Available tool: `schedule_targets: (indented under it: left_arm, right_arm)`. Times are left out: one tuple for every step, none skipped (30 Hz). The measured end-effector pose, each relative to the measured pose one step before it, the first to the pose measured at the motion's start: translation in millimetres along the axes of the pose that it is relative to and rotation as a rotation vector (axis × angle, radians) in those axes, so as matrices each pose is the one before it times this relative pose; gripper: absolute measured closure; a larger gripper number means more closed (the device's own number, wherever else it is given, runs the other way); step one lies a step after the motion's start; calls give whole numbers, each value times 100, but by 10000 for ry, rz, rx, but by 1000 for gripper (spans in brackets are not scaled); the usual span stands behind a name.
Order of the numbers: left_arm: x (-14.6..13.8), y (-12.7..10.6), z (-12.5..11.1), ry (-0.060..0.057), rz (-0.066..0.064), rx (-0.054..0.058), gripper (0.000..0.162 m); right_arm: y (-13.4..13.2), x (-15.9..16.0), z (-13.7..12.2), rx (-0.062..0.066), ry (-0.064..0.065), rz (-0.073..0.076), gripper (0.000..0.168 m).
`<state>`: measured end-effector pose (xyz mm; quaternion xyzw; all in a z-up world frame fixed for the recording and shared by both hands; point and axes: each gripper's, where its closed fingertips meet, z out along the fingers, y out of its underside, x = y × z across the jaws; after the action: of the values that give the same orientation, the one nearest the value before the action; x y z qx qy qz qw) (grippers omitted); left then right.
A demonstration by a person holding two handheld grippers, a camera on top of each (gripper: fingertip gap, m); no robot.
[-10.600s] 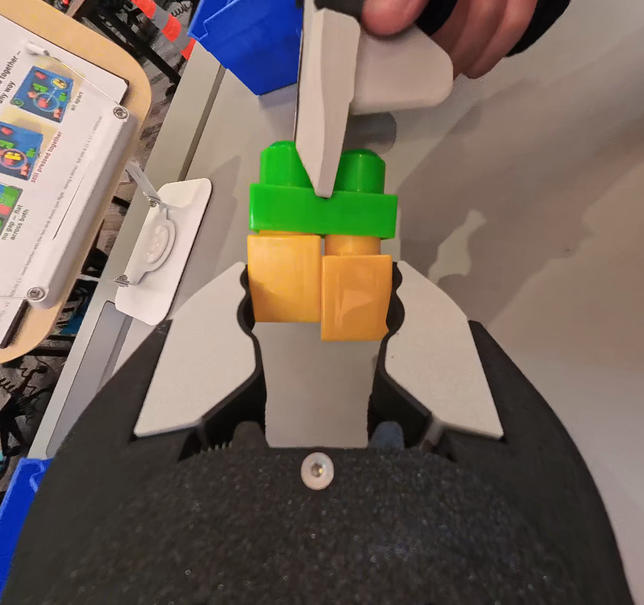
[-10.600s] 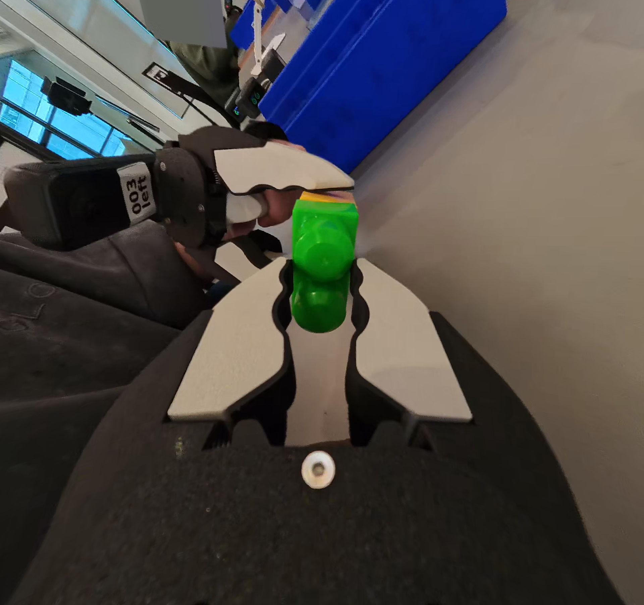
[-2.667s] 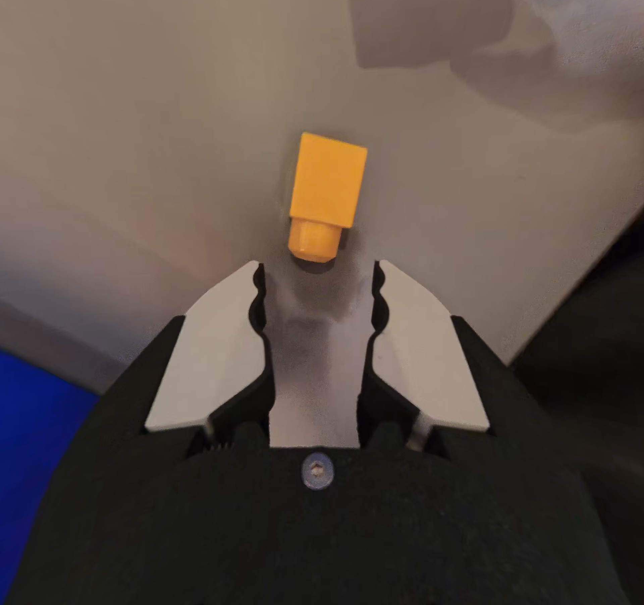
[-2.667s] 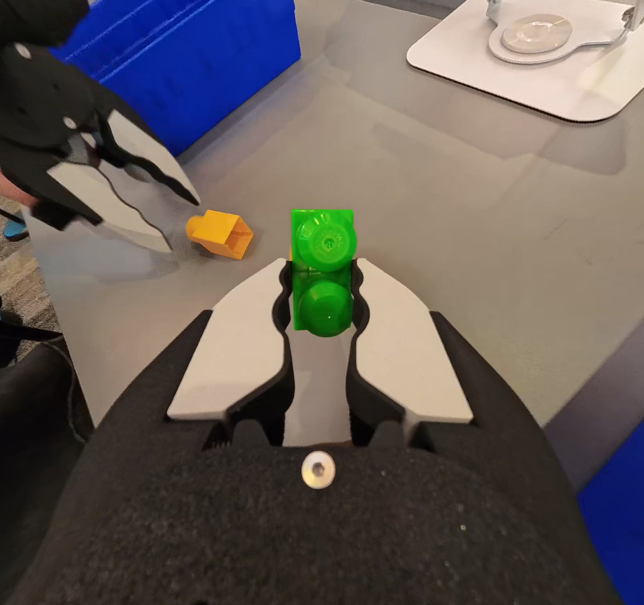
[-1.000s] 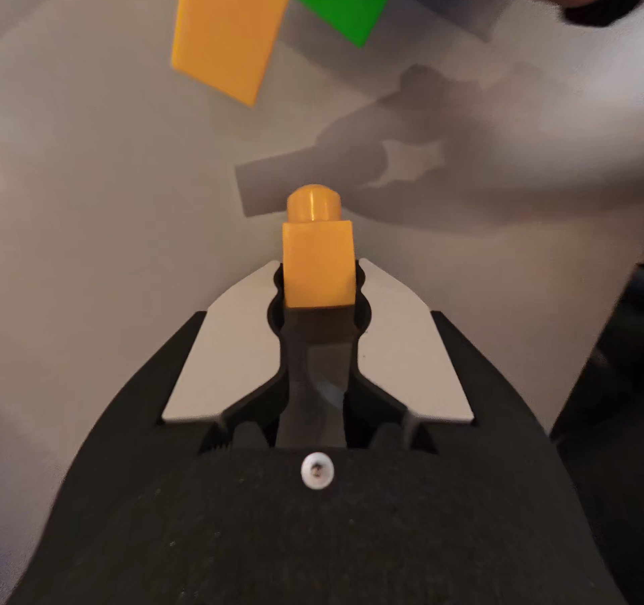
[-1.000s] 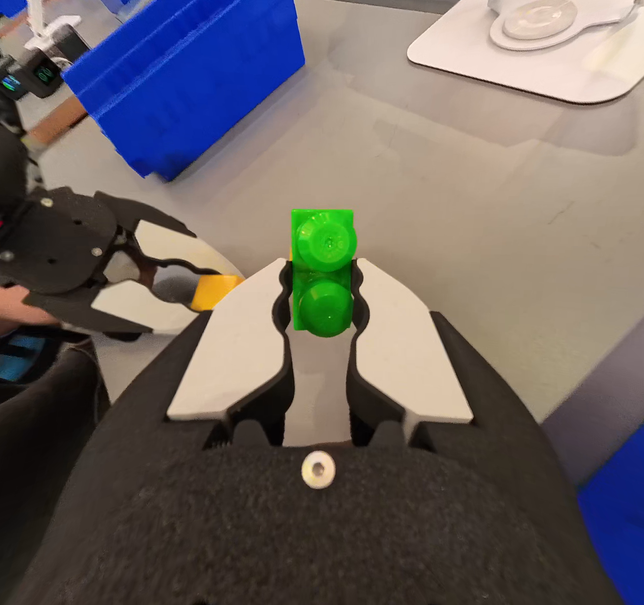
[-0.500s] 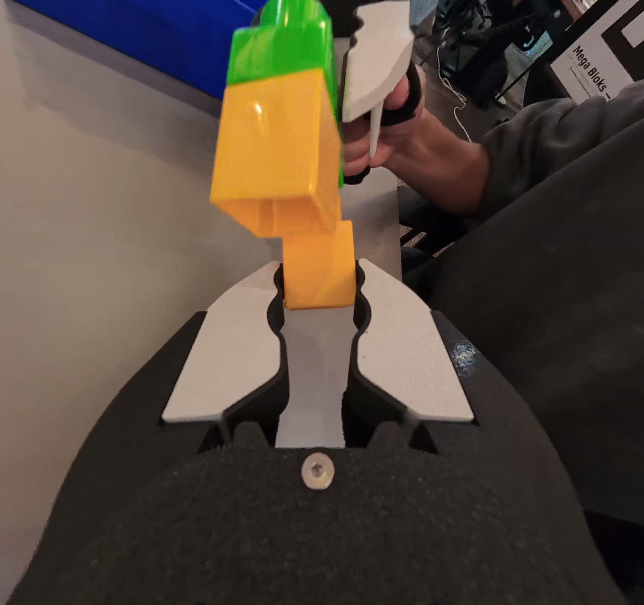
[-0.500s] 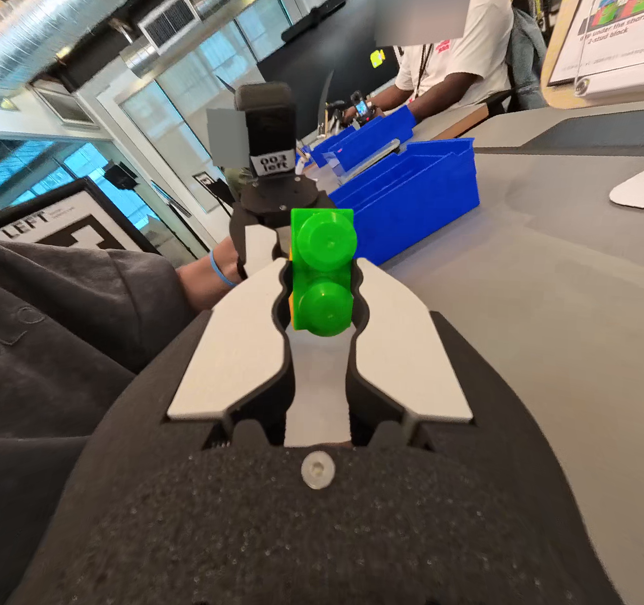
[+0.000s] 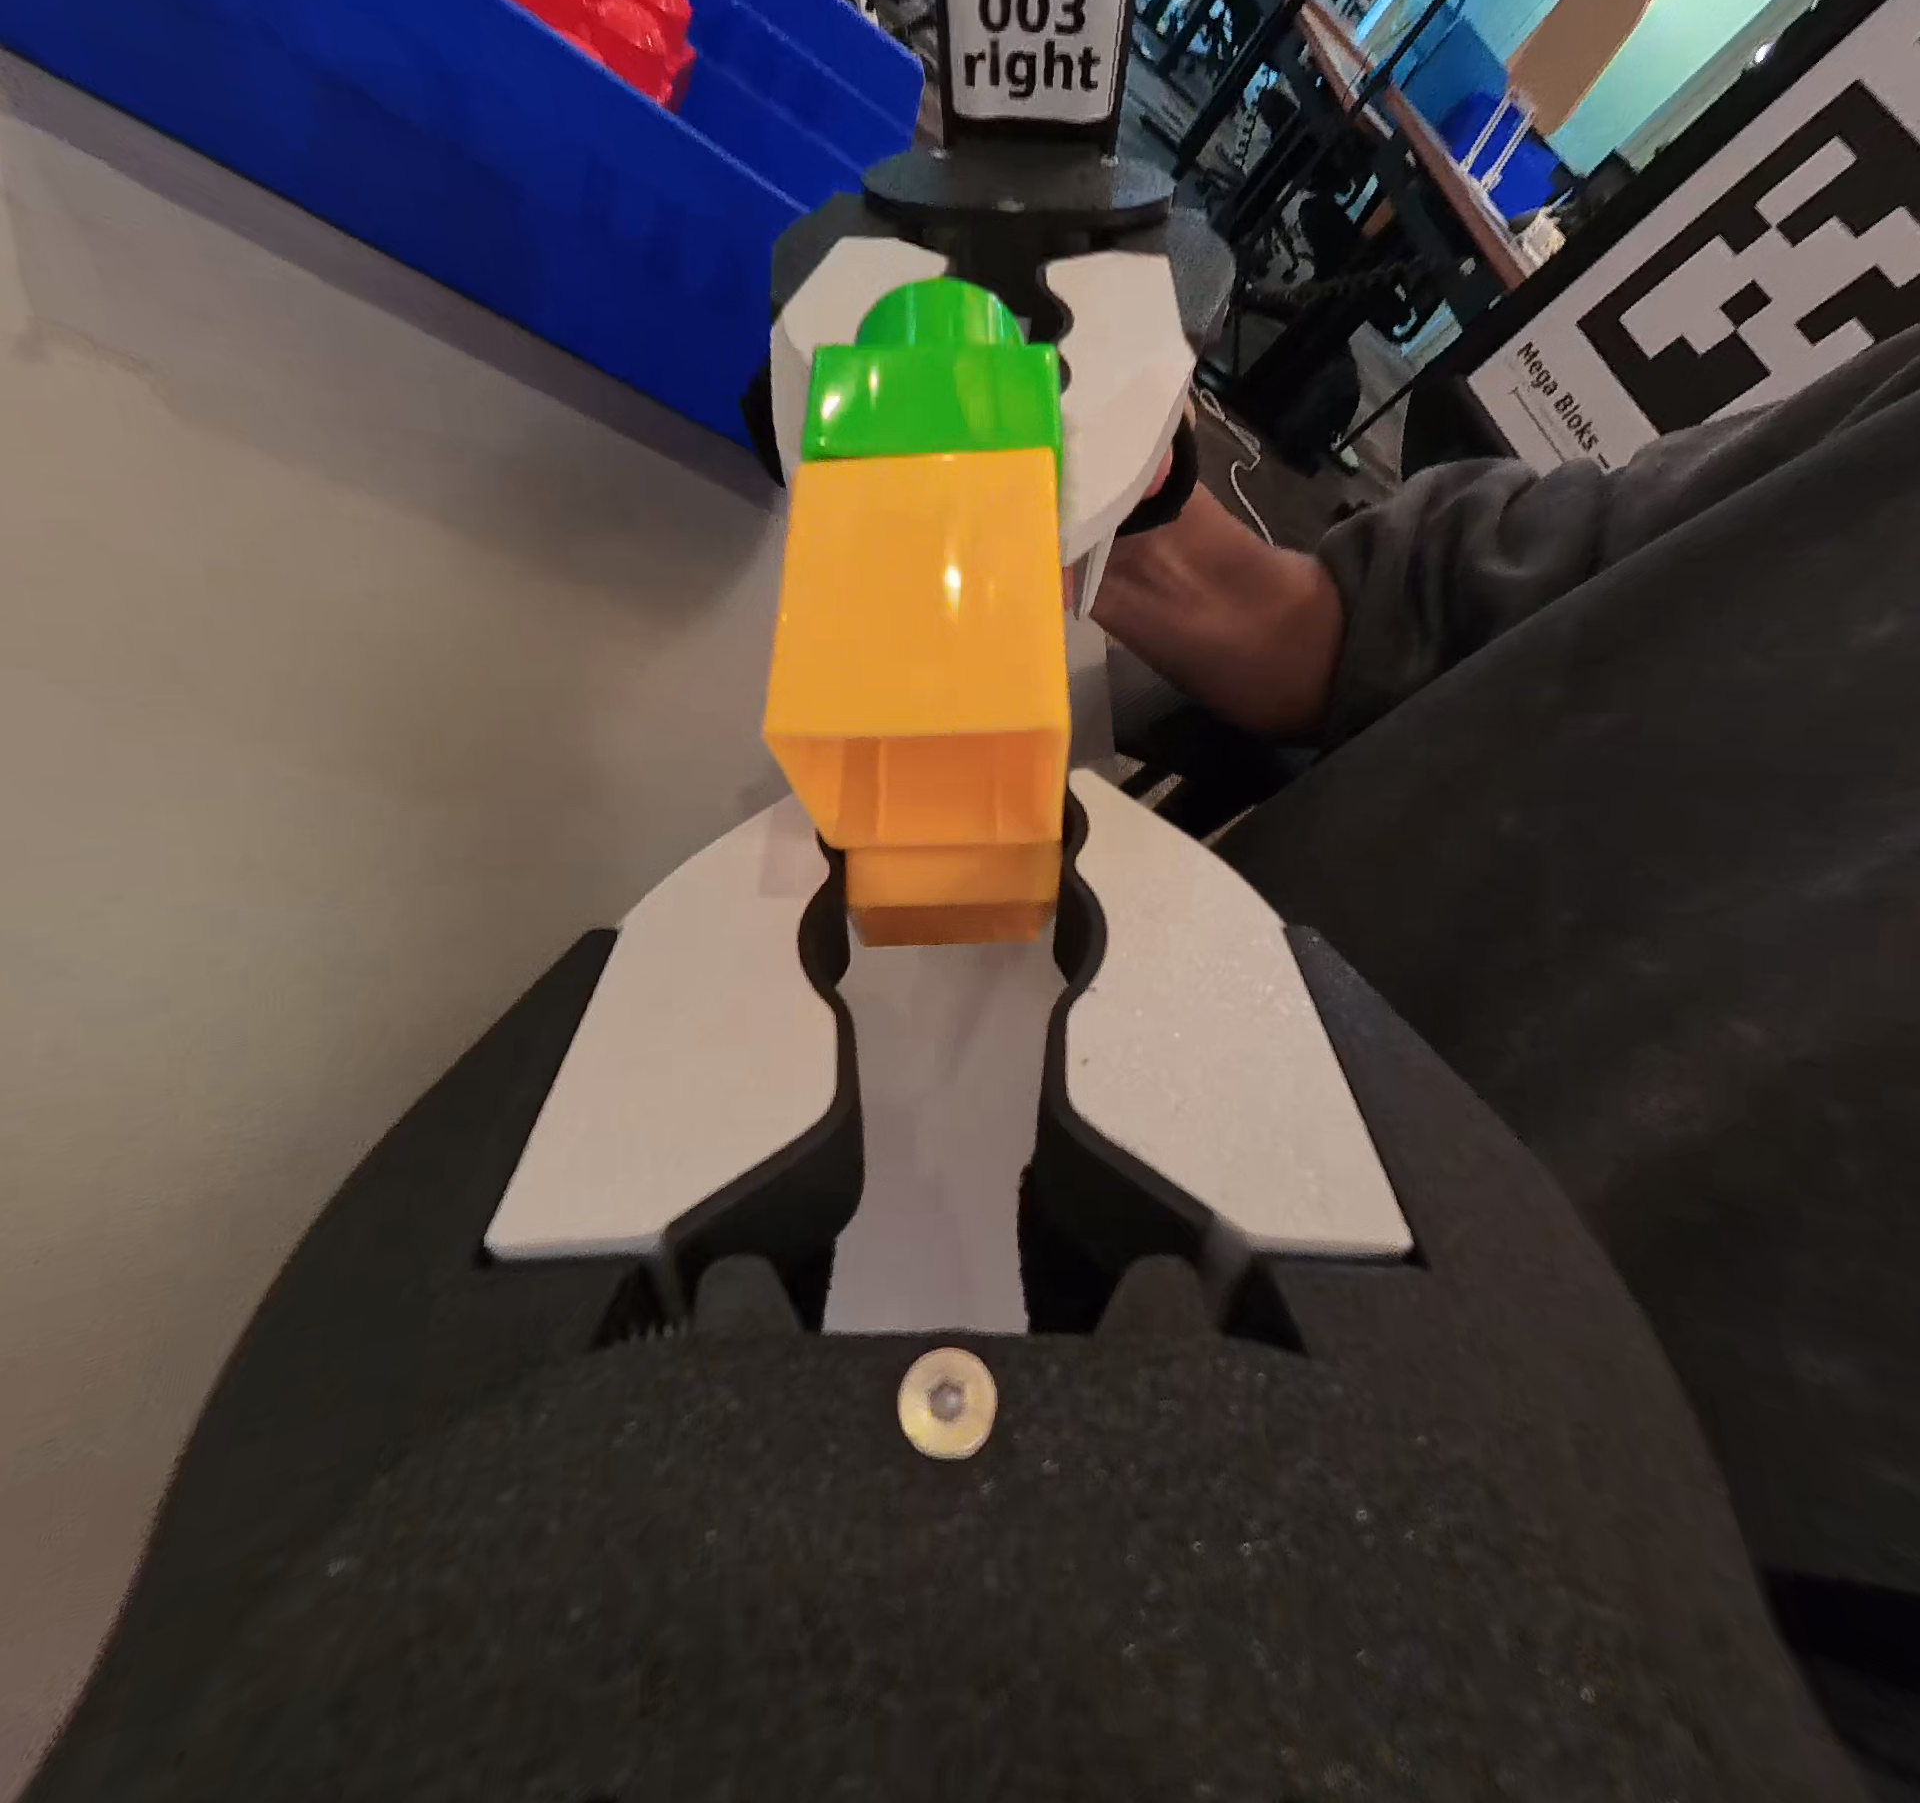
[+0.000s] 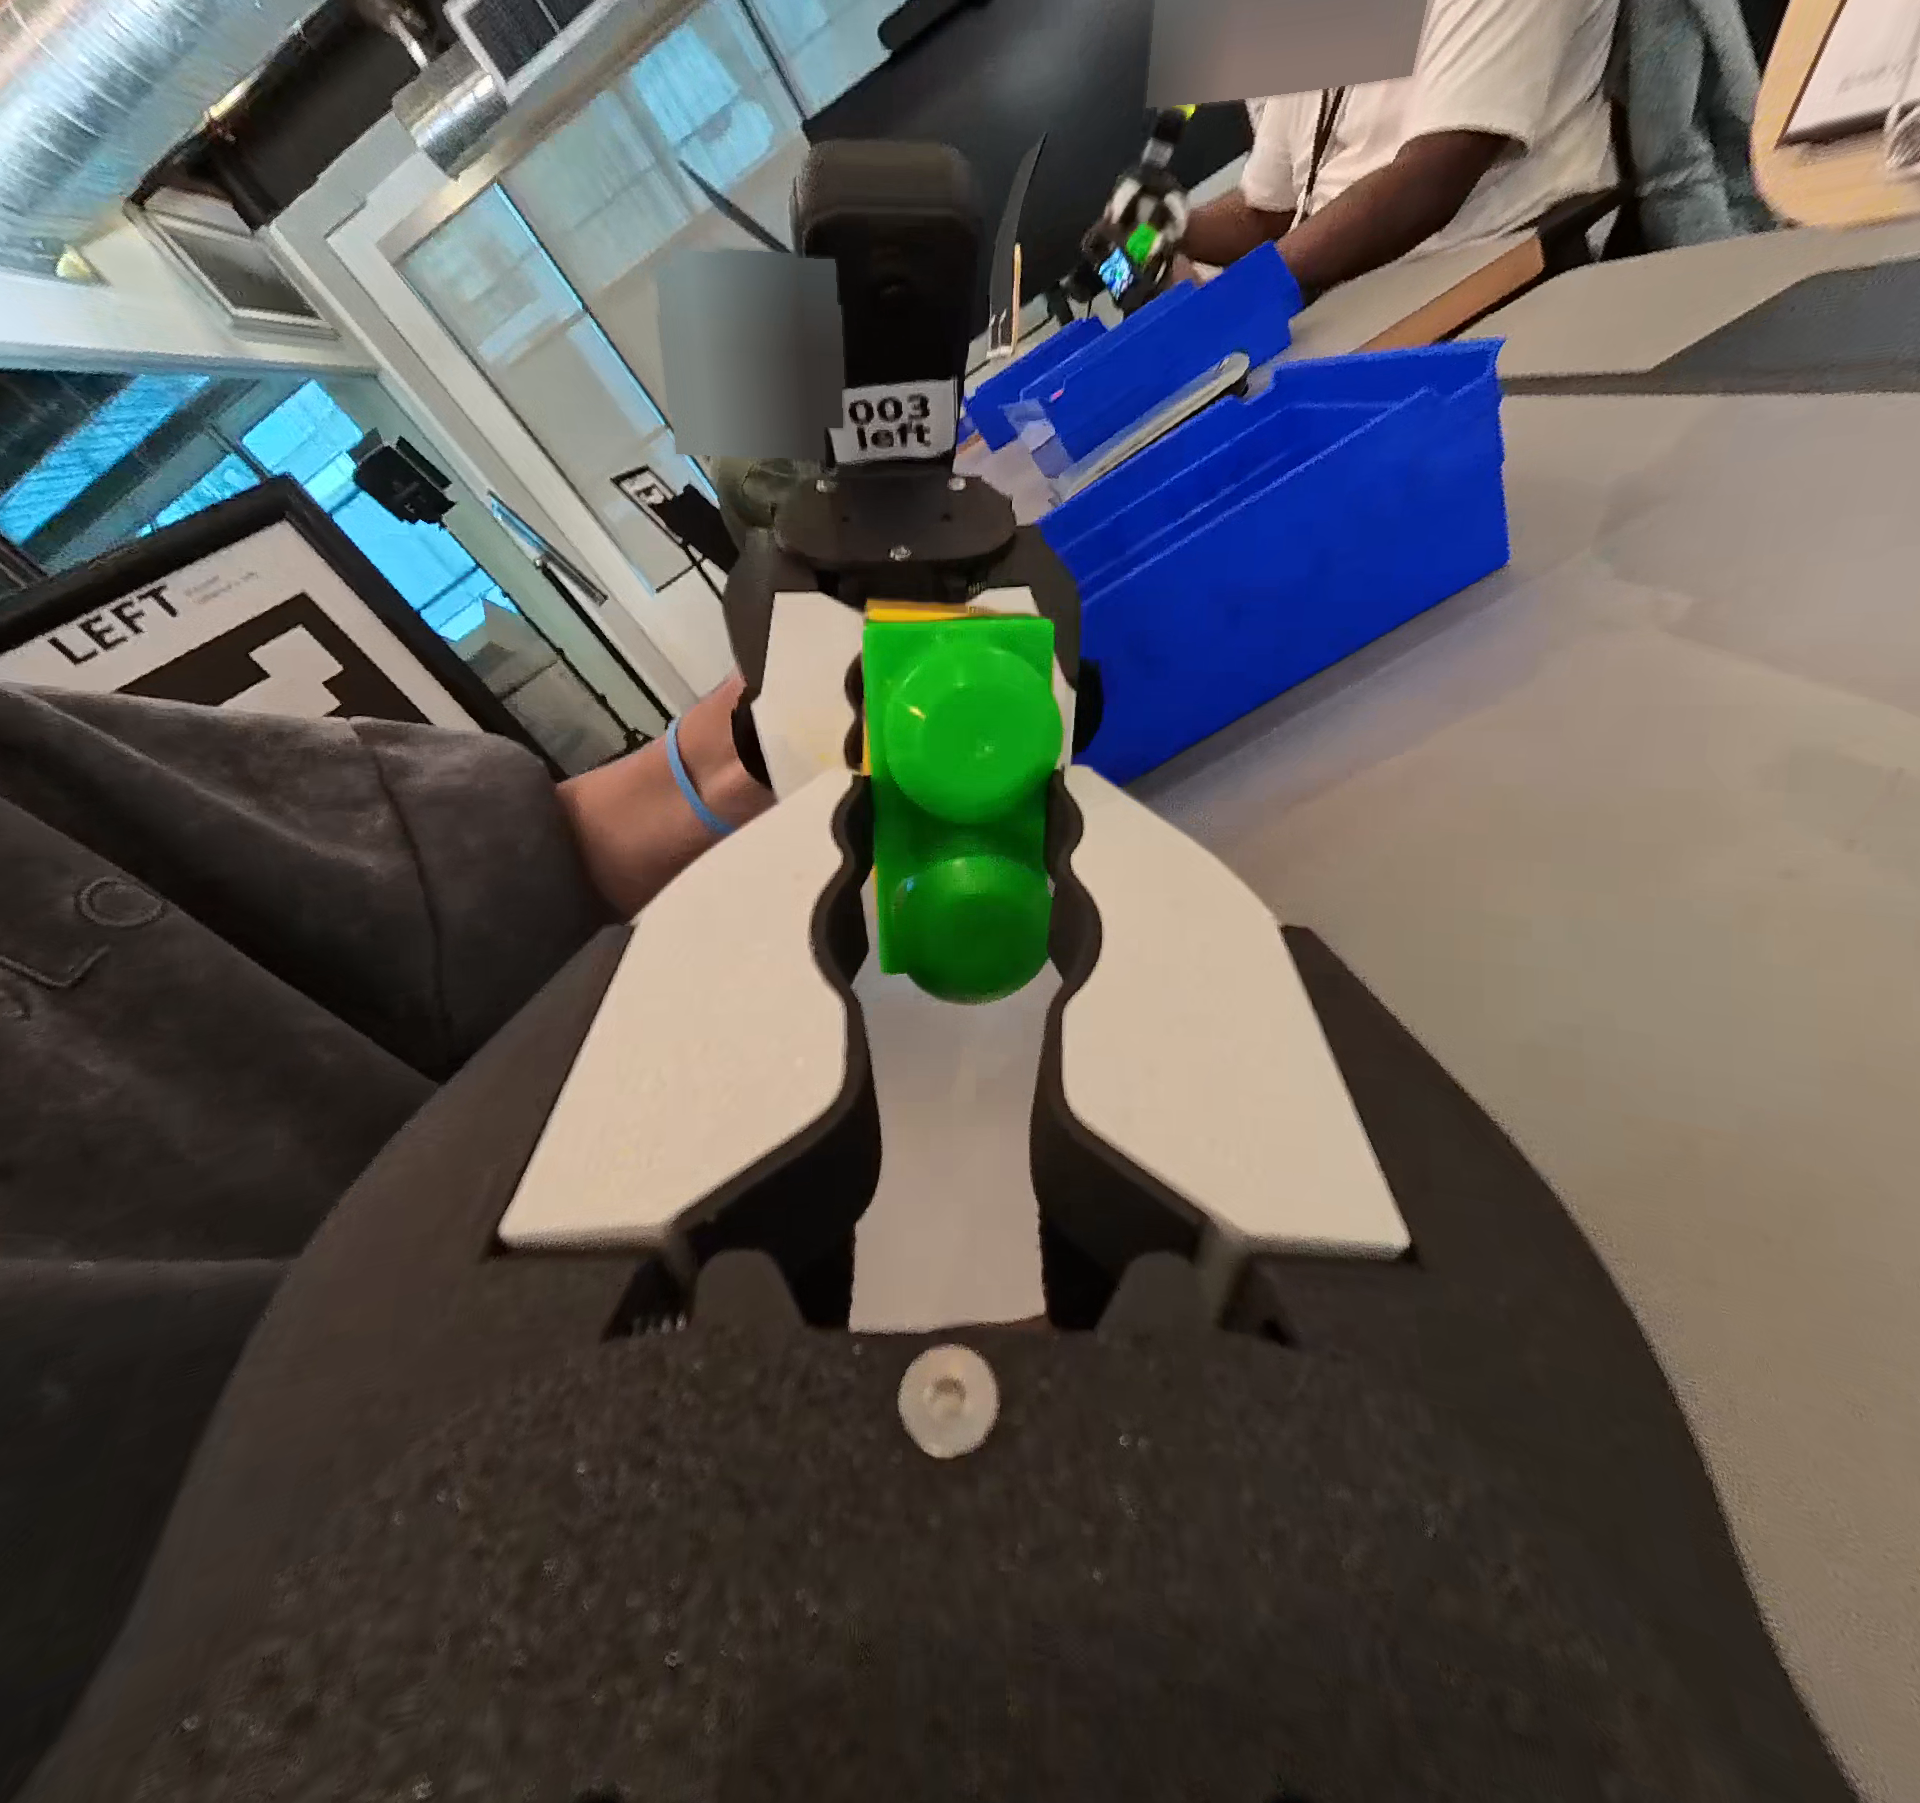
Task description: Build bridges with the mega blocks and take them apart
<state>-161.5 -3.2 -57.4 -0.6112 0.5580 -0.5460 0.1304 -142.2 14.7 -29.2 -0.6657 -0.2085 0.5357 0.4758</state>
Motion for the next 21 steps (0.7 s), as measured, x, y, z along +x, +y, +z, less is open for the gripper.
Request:
schedule_targets:
  left_arm:
    - [6,176,-5,32,24,-113,126]
    - [65,-83,-25,66,-45,21,126]
    - [32,-213,-47,54,-94,88,126]
    - [-67,-158,-29,5,-61,38,127]
    - [-53,-125,-25,0,6,38,127]
    - [-15,-83,-21,17,23,40,127]
    - [-29,-86,23,-5,15,69,127]
    - [29,-169,66,39,-25,152,126]
    - [9,-243,67,38,-28,171,126]
    - [-94,-244,43,-29,8,137,126]
    - [-36,-150,64,1,9,76,126]
    - [-4,-41,78,17,32,21,126]
    - [22,-35,87,13,31,20,126]
    - [48,-3,91,19,17,17,126]
    - [2,-23,55,-7,24,9,126]
    - [11,-103,38,14,3,34,126]
    - [-7,-77,29,-1,17,8,126]
    - [-50,-8,48,-50,28,-36,126]
    - [17,-18,55,-17,23,-15,126]
    - [43,-4,47,-25,70,-6,126]
    - [13,-30,30,-27,46,9,126]
  right_arm:
    - [340,-109,105,-153,-141,68,136]
    - [-71,-24,9,150,-113,179,136]
    - [-49,72,-17,74,-42,128,136]
    - [-47,113,-3,68,42,26,136]
    - [-47,-7,6,71,-15,35,136]
    - [16,15,-2,25,8,14,136]
    - [-25,44,-36,78,-1,15,136]
    - [-163,-52,-64,180,-107,100,136]
    - [-137,88,-60,176,-48,134,136]
    - [-47,107,-72,73,-23,72,136]
    - [-40,1,-75,78,-26,13,136]
    - [38,-1,-86,28,25,-8,136]
    - [33,-40,-95,1,-15,5,136]
    - [11,-36,-71,4,-19,11,136]
    - [-48,32,-48,70,33,1,136]
    - [-114,-46,-22,139,-23,47,136]
    - [38,40,-45,19,-3,39,136]
    - [66,67,-67,-29,0,5,136]
    - [14,-76,-54,6,-93,19,136]
    - [97,-15,-51,-96,-35,-7,136]
    - [-51,-17,-19,16,23,-30,136]
